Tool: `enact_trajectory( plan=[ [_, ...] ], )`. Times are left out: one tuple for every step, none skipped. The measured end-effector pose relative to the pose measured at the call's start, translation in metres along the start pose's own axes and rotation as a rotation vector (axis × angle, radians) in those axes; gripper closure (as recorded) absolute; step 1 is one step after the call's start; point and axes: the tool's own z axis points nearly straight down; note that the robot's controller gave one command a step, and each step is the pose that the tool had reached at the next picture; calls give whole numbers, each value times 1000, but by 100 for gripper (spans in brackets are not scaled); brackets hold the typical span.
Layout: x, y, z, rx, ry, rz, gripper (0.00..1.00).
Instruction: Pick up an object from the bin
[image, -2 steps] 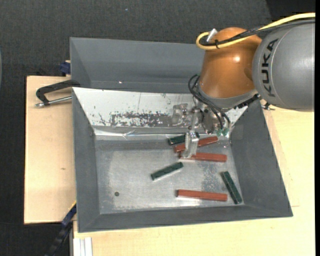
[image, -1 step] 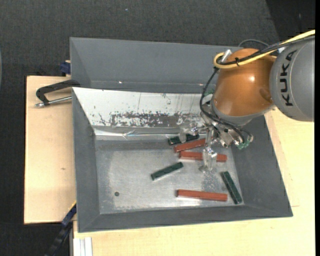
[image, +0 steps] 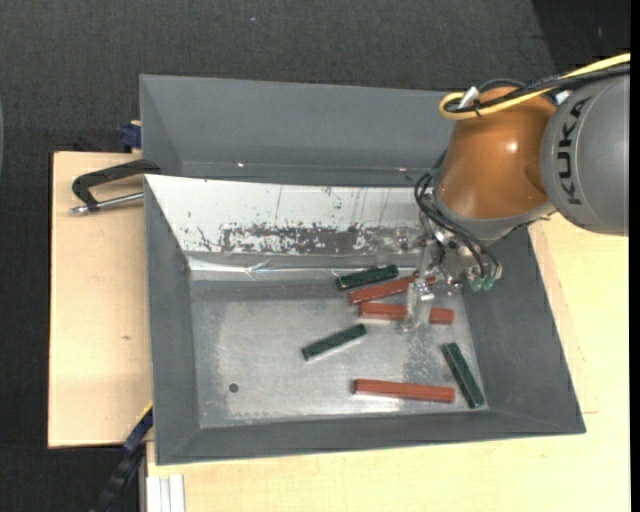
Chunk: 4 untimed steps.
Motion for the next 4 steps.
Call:
enact_trajectory(
  plan=[
    [4, 7, 74, 0, 0, 71, 0],
    [-11, 3, 81, 0, -1, 235, 100],
    [-11, 3, 81, 0, -1, 235, 100],
    [-11, 3, 78, 0, 1, 235, 100]
  ],
)
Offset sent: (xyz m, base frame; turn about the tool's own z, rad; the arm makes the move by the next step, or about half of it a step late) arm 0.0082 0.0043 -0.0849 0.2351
